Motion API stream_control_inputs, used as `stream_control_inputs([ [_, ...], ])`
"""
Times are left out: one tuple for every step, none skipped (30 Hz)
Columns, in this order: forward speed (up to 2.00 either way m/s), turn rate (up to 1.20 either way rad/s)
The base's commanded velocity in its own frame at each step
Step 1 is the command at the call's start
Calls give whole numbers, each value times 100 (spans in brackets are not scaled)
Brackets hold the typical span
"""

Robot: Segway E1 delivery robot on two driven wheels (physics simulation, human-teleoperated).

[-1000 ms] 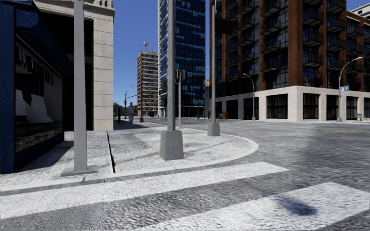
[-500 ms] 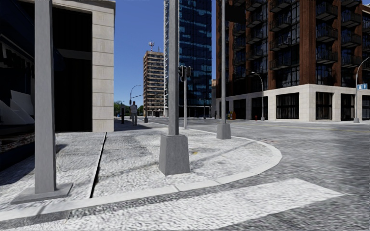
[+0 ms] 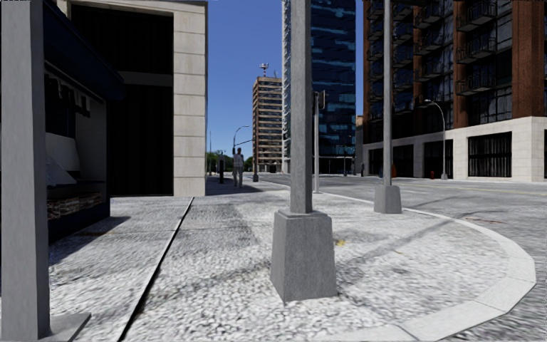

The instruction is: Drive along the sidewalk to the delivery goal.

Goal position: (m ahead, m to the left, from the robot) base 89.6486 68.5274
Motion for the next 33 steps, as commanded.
stream_control_inputs([
  [156, 42],
  [156, 42],
  [156, 42],
  [156, 42],
  [156, 42],
  [156, 42],
  [156, 42],
  [156, 42],
  [156, 42],
  [156, 42],
  [156, 42],
  [156, 42],
  [156, 42],
  [156, 42],
  [156, 42],
  [156, 42],
  [156, 42],
  [156, 42],
  [156, 42],
  [156, 42],
  [156, 42],
  [156, 42],
  [156, 42],
  [156, 42],
  [156, 42],
  [156, 42],
  [156, 42],
  [156, 42],
  [156, 42],
  [156, 42],
  [156, 42],
  [156, 42],
  [156, 42],
])
